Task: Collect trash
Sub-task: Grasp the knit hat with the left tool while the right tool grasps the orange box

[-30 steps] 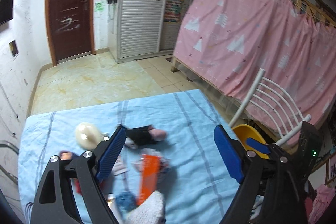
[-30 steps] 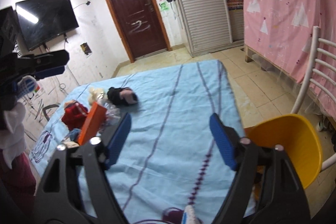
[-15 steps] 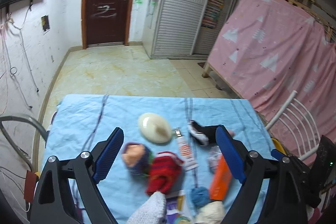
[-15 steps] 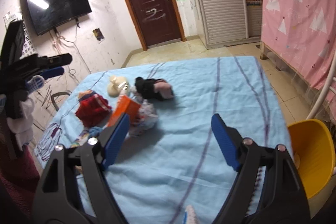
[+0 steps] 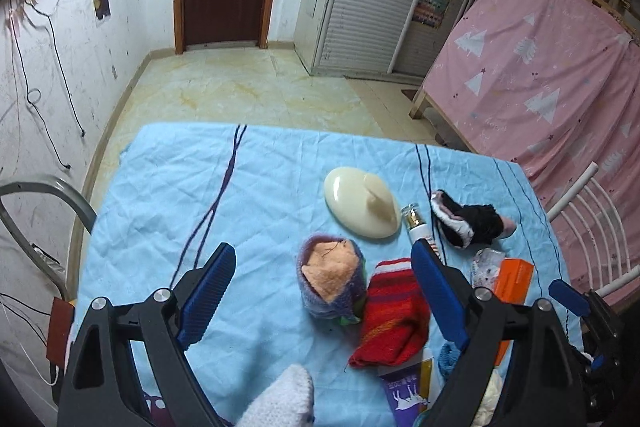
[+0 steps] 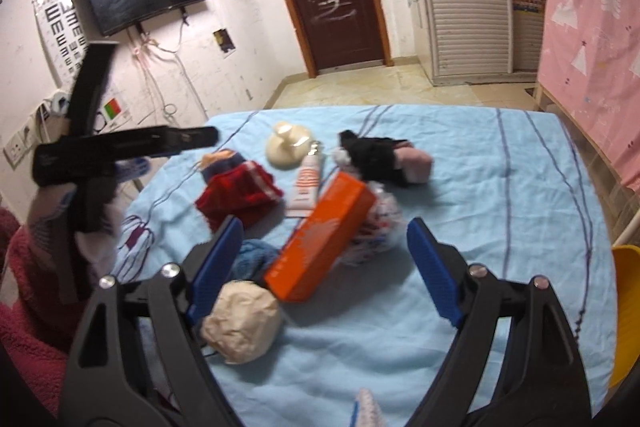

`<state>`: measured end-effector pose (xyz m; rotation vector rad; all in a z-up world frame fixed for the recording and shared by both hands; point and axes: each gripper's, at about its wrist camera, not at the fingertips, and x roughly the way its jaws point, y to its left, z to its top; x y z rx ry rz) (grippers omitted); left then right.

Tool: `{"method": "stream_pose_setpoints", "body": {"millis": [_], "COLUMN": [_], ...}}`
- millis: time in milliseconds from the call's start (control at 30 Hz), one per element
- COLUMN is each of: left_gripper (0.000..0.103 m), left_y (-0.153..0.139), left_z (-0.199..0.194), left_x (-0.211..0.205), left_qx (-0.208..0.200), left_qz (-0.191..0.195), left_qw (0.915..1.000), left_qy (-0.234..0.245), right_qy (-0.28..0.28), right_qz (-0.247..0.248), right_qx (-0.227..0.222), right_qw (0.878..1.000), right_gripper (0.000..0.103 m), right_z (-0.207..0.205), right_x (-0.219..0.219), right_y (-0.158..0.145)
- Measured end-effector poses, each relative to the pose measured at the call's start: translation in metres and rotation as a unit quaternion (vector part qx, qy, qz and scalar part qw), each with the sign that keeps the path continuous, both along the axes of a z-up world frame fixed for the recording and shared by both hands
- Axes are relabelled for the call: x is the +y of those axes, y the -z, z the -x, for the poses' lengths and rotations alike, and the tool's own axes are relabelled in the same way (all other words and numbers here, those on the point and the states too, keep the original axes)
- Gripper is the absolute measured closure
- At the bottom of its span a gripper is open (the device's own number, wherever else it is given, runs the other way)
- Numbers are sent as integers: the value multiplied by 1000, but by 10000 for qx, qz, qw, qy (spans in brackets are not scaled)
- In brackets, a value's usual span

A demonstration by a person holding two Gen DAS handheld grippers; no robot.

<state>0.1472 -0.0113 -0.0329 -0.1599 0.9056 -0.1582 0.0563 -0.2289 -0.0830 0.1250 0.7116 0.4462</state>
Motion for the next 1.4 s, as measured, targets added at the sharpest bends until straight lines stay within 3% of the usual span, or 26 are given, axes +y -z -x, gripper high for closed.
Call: {"method": "stream_pose_setpoints", "body": {"millis": [267,333,433,867,1033,1100,1267,1400], "left_gripper": [54,76,88,91,91,91,91,91], "left_y": [31,39,43,4,-2,-3,-3,-7], "left_z": [-11,-12,-10,11,16,17,18,21], "left_x": [-2,-5,-7,14,21,21,25,24], "left_qx": [540,620,559,-195,-214,-214,-244,-302], "left_qz": [293,315,268,613,639,637,649,619], "left_qw": [9978,9972,9977,9979,9977,9977,9976,9976], "left_qy": [240,286,277,-56,-16,-25,-40,-27], "right_qy": [-184,-223,-268,-13,185,270,352,350], "right_qz": [67,82,123,445,741,780,559,452], "right_qx": [107,117,148,492,498,478,458,346], "right_qw": [9998,9996,9995,9978,9958,9954,9968,9978], "right_gripper": [22,22,22,22,61,71,80,81], "right_z": [-2,-2,-3,-30,-37,-39,-40,-37], "right_x": [18,22,28,38,39,35,26,22], "right_y": [2,2,4,18,22,22,22,15]}}
